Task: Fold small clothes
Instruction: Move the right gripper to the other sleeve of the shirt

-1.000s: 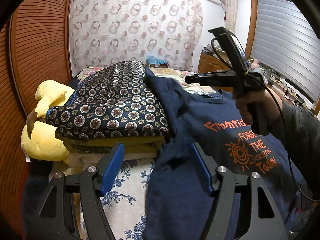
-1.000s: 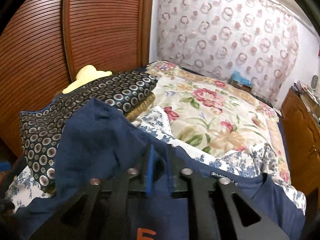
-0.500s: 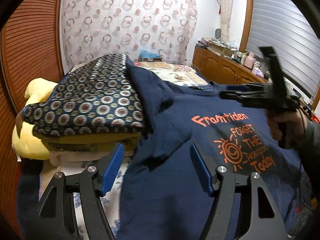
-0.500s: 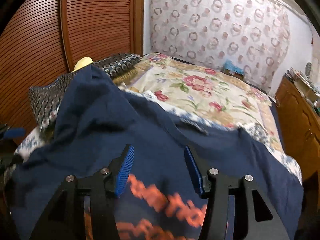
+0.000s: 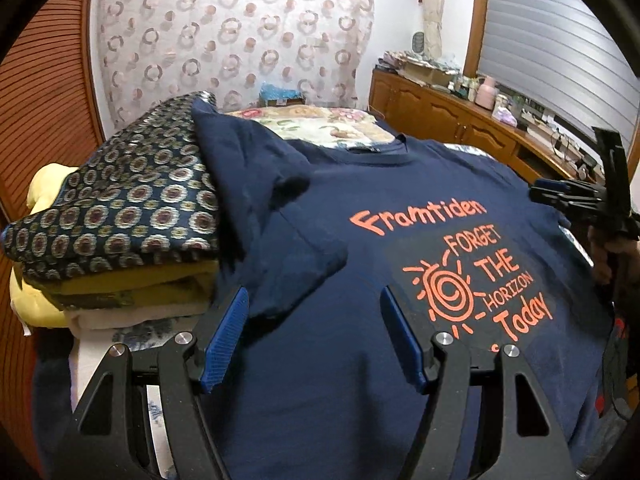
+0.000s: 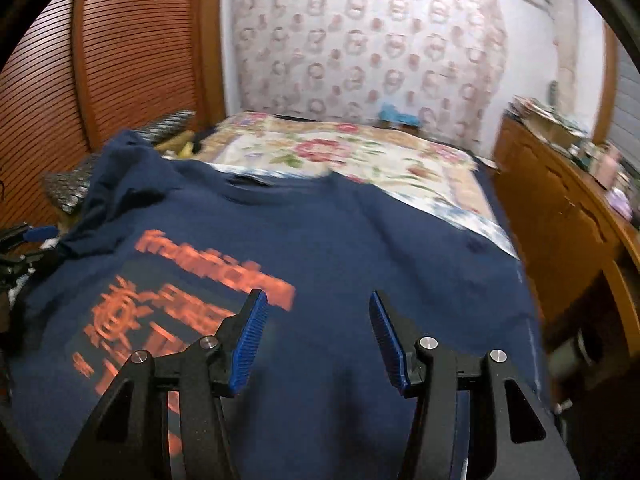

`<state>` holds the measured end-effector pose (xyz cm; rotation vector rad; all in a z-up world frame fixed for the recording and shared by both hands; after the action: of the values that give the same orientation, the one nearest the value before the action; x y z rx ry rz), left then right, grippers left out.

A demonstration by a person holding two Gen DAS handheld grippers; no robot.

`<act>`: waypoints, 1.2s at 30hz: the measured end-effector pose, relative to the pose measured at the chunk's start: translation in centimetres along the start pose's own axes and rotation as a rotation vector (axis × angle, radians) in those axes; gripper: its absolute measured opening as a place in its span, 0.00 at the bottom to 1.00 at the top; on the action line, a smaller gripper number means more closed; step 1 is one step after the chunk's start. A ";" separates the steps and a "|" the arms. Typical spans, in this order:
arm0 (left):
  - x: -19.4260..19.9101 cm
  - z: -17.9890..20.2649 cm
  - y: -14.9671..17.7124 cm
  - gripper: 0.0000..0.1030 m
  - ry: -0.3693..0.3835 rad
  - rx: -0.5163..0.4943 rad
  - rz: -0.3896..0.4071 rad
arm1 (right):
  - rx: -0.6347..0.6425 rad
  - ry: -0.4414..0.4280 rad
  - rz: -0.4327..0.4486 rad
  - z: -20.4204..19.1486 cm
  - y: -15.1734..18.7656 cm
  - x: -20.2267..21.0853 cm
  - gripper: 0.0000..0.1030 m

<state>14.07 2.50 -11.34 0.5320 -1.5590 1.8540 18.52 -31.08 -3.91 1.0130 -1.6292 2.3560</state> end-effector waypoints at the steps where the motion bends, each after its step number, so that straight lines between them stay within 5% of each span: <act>1: -0.3 0.2 0.1 0.67 0.002 -0.003 -0.008 | -0.011 0.018 -0.011 0.6 0.4 0.2 0.54; 9: -1.7 2.6 1.1 0.67 0.037 -0.044 -0.071 | -0.118 0.175 -0.099 5.4 4.9 2.1 0.57; 16: -2.8 4.3 1.0 0.67 0.042 -0.087 -0.108 | -0.184 0.226 -0.135 4.7 5.0 2.6 0.57; 31: -5.0 7.3 0.2 0.67 0.071 -0.142 -0.178 | -0.282 0.097 -0.187 2.8 4.1 2.2 0.57; 36: -5.6 7.1 0.0 0.67 0.051 -0.136 -0.183 | -0.233 0.101 -0.173 2.0 4.3 3.5 0.35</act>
<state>17.33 -5.60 -13.68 0.5415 -1.5359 1.6010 14.90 -35.57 -4.94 0.9317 -1.6582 2.0182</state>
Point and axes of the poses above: each gripper's, at about its wrist camera, not at the fingertips, and x roughly against the way its jaws point, z to its right, y to its underside, the point moved 6 cm from there along -x, roughly the way its jaws point, and after that the axes turned 10 degrees about x, right-handed, at the moved point
